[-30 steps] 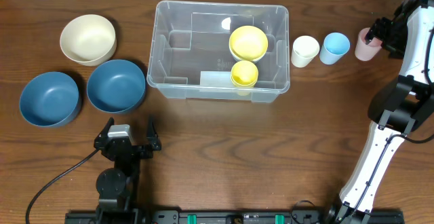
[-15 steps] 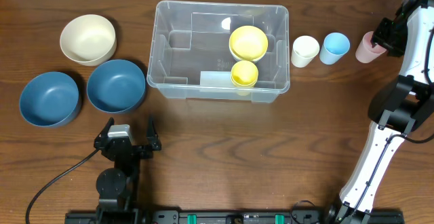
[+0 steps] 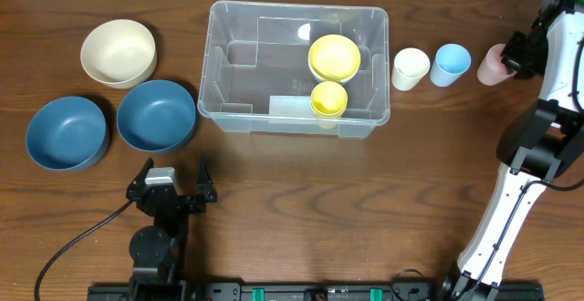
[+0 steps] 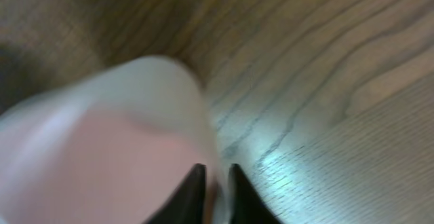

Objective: Pack container
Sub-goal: 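Carry the pink cup into the bin and nest it in the yellow cups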

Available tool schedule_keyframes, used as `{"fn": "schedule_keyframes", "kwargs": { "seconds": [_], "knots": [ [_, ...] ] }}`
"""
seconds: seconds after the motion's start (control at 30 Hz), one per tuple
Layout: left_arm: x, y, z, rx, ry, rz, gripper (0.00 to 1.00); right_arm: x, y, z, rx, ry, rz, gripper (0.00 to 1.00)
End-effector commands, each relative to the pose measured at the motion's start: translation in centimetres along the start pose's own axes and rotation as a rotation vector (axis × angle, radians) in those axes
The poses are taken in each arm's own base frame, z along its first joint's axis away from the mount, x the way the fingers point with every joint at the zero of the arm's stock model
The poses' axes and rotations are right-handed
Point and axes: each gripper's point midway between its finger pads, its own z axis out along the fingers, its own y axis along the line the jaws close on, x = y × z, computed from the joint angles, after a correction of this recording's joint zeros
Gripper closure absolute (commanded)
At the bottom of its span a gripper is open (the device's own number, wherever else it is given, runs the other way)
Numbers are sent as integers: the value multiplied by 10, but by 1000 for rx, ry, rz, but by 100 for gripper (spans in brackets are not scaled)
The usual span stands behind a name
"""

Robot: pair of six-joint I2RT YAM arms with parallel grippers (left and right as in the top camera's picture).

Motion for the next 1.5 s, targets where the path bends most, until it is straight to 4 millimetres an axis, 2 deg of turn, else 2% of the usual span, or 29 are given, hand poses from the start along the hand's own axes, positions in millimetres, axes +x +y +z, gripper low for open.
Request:
{"fn": "schedule_keyframes", "kwargs": {
  "seconds": [0.0,0.17,0.3,0.4,0.43,0.6,0.7,0.8,0.87,0.97,1.1,1.17,1.3,1.47],
  "knots": [
    [18,4,1,-17,49,17,2,3,-9,12,27,26,23,99],
    [18,4,1,-17,49,17,2,8,-11,5,32,43,21,99],
    [18,4,1,-17,49,18,2,13,-11,-32,15,22,17,99],
    [18,4,1,-17,49,18,2,20,4,-75,-75,-15,-32,99],
    [18,4,1,-17,49,18,2,26,9,-96,-112,-33,-49,99],
    [18,4,1,-17,49,18,2,66,32,-182,-209,-108,-183,99],
    [18,4,1,-17,49,17,2,94,65,-231,-293,-190,-302,99],
    [18,4,1,-17,49,18,2,126,97,-265,-340,-248,-403,99],
    [18,4,1,-17,49,17,2,155,125,-281,-375,-267,-492,99],
    [18,4,1,-17,49,17,2,191,161,-288,-384,-264,-597,99],
    [18,4,1,-17,49,18,2,238,206,-279,-379,-225,-746,99],
    [18,4,1,-17,49,18,2,256,222,-272,-371,-203,-784,99],
    [18,4,1,-17,49,17,2,283,248,-249,-337,-148,-848,99],
    [18,4,1,-17,49,18,2,297,259,-217,-280,-65,-864,99]
  ]
}}
